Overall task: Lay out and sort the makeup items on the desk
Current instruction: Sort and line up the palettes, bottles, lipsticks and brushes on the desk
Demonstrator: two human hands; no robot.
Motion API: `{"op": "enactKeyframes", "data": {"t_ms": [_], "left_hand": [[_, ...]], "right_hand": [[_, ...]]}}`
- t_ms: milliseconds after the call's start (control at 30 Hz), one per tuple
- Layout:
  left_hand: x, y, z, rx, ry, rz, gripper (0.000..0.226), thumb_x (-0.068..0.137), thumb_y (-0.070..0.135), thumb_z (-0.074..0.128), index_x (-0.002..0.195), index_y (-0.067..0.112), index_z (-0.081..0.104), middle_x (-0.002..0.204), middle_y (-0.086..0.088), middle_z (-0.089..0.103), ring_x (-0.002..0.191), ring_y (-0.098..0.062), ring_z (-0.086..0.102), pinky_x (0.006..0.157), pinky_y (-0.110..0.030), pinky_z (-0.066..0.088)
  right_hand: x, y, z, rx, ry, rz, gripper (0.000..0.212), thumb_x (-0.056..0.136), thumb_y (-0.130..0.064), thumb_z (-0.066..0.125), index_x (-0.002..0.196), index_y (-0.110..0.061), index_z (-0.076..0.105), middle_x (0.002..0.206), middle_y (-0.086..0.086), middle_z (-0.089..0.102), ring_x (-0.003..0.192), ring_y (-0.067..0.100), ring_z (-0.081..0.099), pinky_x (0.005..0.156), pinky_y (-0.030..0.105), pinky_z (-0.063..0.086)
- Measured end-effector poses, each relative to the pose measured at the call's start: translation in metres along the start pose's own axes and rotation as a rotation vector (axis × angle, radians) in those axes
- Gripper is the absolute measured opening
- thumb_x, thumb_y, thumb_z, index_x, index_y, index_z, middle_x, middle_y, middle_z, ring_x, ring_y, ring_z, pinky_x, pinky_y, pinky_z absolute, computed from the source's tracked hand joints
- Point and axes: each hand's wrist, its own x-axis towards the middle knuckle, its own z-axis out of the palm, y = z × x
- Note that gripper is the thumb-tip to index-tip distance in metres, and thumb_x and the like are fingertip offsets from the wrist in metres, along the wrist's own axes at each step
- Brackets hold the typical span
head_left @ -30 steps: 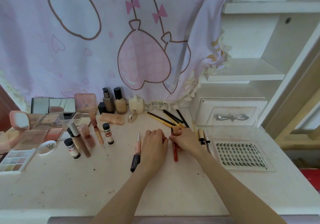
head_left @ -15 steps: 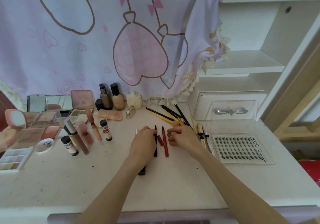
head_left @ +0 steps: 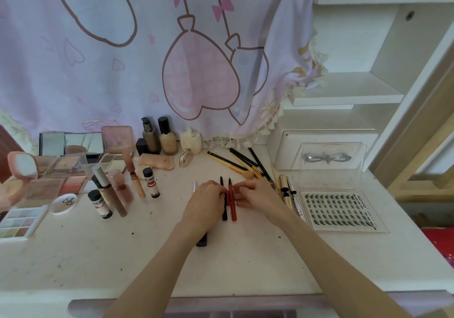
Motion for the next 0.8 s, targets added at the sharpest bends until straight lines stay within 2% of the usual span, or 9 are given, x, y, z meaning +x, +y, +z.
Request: {"op": "enactKeyframes", "data": {"t_ms": [100,267,300,400,533,567,633,733,800], "left_hand": [[-0.004,-0.004,-0.006,-0.015,0.021,0.031,0.033,0.098,0.020,0.039,0.127,0.016,0.054,0.131,-0.001,0.050,0.118,-0.014,0.045,0.097,-0.022,0.033],[-0.018,-0.035,-0.015,0.032,0.103,-0.012,0.040,0.100,0.024,0.036,0.140,0.019,0.038,0.145,0.001,0.036,0.133,-0.013,0.033,0.107,-0.022,0.026],[-0.023,-0.042,-0.016,0.037,0.108,-0.046,0.041,0.100,0.023,0.035,0.141,0.018,0.036,0.147,0.000,0.034,0.134,-0.013,0.032,0.108,-0.023,0.025],[-0.034,-0.062,-0.018,0.047,0.094,-0.100,0.043,0.100,0.021,0.031,0.143,0.014,0.031,0.150,-0.002,0.029,0.138,-0.015,0.027,0.111,-0.024,0.020],[-0.044,-0.082,-0.009,0.031,0.060,-0.107,0.044,0.101,0.020,0.028,0.144,0.012,0.029,0.152,-0.002,0.027,0.141,-0.013,0.020,0.111,-0.018,0.009],[-0.046,-0.085,-0.006,0.052,0.068,-0.099,0.043,0.102,0.019,0.028,0.143,0.010,0.031,0.151,-0.003,0.030,0.141,-0.014,0.022,0.110,-0.017,0.008],[-0.050,-0.086,-0.002,0.110,0.090,-0.090,0.044,0.098,0.021,0.029,0.135,0.004,0.044,0.142,-0.009,0.044,0.134,-0.021,0.038,0.108,-0.024,0.017],[-0.049,-0.088,0.000,0.217,0.131,-0.048,0.048,0.089,0.024,0.031,0.116,0.000,0.062,0.119,-0.012,0.064,0.110,-0.026,0.062,0.096,-0.037,0.035],[-0.049,-0.088,-0.001,0.260,0.139,-0.031,0.048,0.088,0.023,0.031,0.114,0.001,0.064,0.116,-0.011,0.066,0.106,-0.025,0.063,0.093,-0.037,0.037]], "right_hand": [[0.004,-0.005,-0.009,-0.099,0.068,-0.076,0.023,0.095,-0.008,0.047,0.113,-0.004,0.062,0.103,0.008,0.065,0.084,0.014,0.064,0.070,0.019,0.055],[0.022,-0.021,-0.023,-0.419,0.180,-0.270,0.026,0.096,-0.012,0.046,0.114,-0.005,0.064,0.101,0.009,0.067,0.087,0.020,0.063,0.081,0.029,0.052],[0.028,-0.025,-0.023,-0.463,0.195,-0.285,0.026,0.096,-0.012,0.045,0.112,-0.005,0.064,0.100,0.010,0.068,0.087,0.021,0.063,0.080,0.026,0.050],[0.050,-0.035,-0.021,-0.584,0.214,-0.273,0.027,0.096,-0.013,0.043,0.101,-0.001,0.067,0.089,0.014,0.070,0.079,0.026,0.066,0.058,0.018,0.043],[0.079,-0.040,-0.014,-0.827,0.211,-0.238,0.028,0.091,-0.012,0.041,0.084,-0.001,0.066,0.077,0.013,0.065,0.072,0.028,0.062,0.058,0.030,0.045],[0.085,-0.041,-0.012,-0.894,0.216,-0.230,0.025,0.090,-0.012,0.042,0.076,-0.003,0.062,0.071,0.011,0.061,0.070,0.027,0.060,0.057,0.031,0.045],[0.095,-0.044,-0.009,-0.989,0.201,-0.219,0.021,0.088,-0.013,0.047,0.069,-0.009,0.056,0.066,0.006,0.055,0.069,0.025,0.058,0.055,0.028,0.043],[0.108,-0.044,-0.005,-1.050,0.150,-0.205,0.014,0.086,-0.016,0.055,0.087,-0.008,0.067,0.084,0.006,0.065,0.080,0.023,0.063,0.065,0.031,0.051],[0.112,-0.043,-0.002,-1.086,0.133,-0.191,0.012,0.084,-0.016,0.057,0.084,-0.007,0.065,0.078,0.006,0.062,0.078,0.023,0.062,0.059,0.029,0.047]]}}
